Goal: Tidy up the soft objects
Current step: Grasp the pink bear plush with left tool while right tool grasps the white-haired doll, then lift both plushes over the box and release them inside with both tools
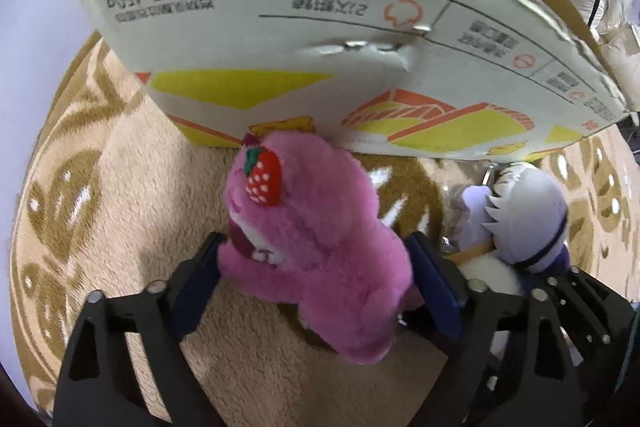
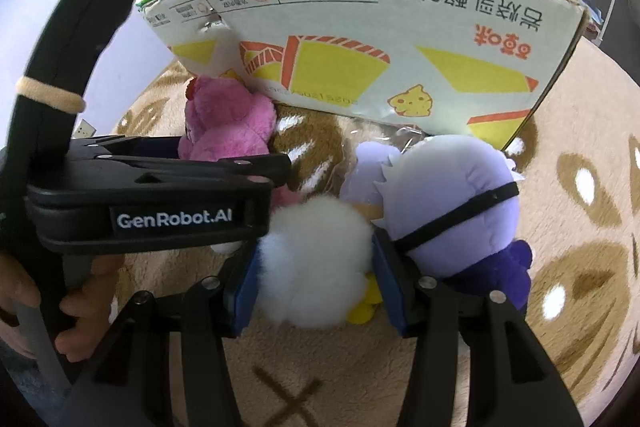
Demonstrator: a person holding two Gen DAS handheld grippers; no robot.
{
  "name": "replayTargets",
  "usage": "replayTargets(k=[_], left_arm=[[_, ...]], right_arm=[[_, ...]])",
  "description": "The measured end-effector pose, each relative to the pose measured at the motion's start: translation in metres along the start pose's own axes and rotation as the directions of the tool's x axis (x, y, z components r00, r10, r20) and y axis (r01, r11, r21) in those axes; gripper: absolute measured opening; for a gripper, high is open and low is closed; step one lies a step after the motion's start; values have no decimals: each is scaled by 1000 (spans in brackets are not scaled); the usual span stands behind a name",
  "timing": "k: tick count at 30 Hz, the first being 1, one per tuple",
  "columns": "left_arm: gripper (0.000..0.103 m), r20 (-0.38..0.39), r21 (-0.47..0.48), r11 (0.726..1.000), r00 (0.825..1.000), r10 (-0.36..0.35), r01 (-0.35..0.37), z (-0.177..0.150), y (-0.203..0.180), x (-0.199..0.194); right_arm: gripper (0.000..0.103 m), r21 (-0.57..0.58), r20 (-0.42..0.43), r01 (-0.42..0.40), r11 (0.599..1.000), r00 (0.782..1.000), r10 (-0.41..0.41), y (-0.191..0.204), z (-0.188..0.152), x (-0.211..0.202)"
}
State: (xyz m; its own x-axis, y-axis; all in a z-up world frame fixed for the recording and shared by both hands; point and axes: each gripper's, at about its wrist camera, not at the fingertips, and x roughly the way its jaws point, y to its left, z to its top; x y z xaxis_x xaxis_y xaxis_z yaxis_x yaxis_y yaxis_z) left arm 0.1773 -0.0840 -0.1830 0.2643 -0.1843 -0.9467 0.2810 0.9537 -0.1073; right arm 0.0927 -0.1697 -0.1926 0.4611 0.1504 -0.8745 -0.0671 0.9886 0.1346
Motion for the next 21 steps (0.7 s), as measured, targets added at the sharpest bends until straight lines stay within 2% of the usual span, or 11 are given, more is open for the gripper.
replayTargets(k=[6, 10, 13, 16, 21], left_arm=[[74, 0, -17, 1000, 1000, -2, 2, -7, 7, -3], [71, 9, -2, 1000, 1000, 20, -20, -13, 14, -10], [71, 12, -17, 999, 999, 32, -32, -21, 16, -20], [71, 22, -36, 999, 999, 41, -40, -29, 15, -26], [71, 57, -22, 998, 997, 58, -57, -43, 12, -38]], right_arm=[[56, 9, 3, 0, 1000, 1000, -1, 0, -3, 5], [54, 51, 14, -20, 998, 1000, 19, -9, -5, 4], [48, 61, 10, -20, 998, 1000, 20, -14, -8, 1], [37, 64, 3, -28, 998, 1000, 28, -15, -10, 0], [36, 48, 23, -17, 999, 1000, 15, -13, -12, -7]])
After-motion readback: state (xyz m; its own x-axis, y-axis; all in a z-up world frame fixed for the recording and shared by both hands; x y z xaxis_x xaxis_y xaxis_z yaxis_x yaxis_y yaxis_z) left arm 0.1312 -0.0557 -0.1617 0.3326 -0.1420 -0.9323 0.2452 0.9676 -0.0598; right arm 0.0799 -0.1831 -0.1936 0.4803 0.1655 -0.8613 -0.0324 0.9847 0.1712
